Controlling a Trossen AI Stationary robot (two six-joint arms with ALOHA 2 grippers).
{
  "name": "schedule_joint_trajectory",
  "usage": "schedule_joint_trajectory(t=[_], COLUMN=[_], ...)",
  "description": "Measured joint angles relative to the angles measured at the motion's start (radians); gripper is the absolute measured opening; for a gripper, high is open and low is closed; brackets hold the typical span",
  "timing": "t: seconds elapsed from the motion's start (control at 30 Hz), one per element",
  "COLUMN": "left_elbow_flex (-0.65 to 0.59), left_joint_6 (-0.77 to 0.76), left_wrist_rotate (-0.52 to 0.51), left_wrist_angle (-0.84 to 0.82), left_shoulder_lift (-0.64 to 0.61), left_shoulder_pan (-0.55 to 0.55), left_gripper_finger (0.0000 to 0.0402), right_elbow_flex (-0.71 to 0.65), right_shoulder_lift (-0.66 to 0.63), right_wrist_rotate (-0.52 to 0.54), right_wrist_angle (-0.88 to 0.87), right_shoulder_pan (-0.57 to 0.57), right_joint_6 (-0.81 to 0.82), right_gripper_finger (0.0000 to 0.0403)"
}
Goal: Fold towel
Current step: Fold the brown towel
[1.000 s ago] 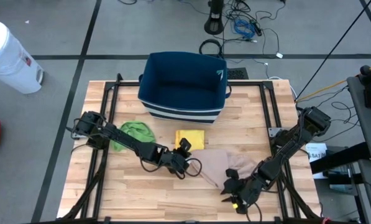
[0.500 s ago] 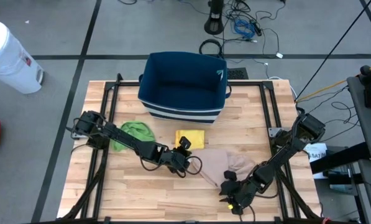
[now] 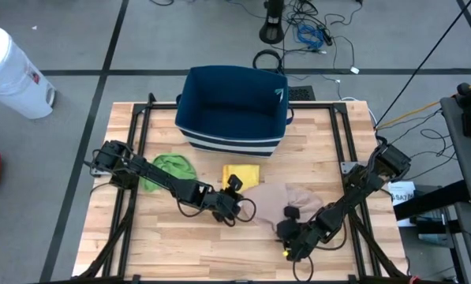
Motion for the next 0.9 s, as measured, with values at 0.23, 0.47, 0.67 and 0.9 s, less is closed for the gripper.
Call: schedule_joint_trajectory(t=[0.23,0.47,0.67,0.9], left_elbow_flex=[0.000,0.000,0.000,0.000], left_joint_6=[-0.017,-0.016,-0.020,-0.018], left_wrist_rotate=[0.051,0.058,0.113,0.126], left_wrist_angle=[0.019,0.032,0.062,0.062], left_shoulder_lift=[0.000,-0.001,-0.001,-0.001], left_shoulder_pan=[-0.003,-0.011,-0.011,-0.013], left_gripper_finger=[0.0000,0.0000,0.0000,0.0000], right_elbow_flex=[0.005,0.005,0.010,0.009], right_shoulder_lift=[0.007,0.024,0.072,0.084], right_wrist_rotate=[0.037,0.046,0.054,0.072], right_wrist_angle=[-0.059,-0.058,-0.046,-0.042], right_shoulder_pan=[-0.036,-0.071,-0.096,-0.102], right_joint_6=[-0.061,-0.122,-0.127,-0.132], right_gripper_finger=[0.0111,0.0111,0.0106,0.0012])
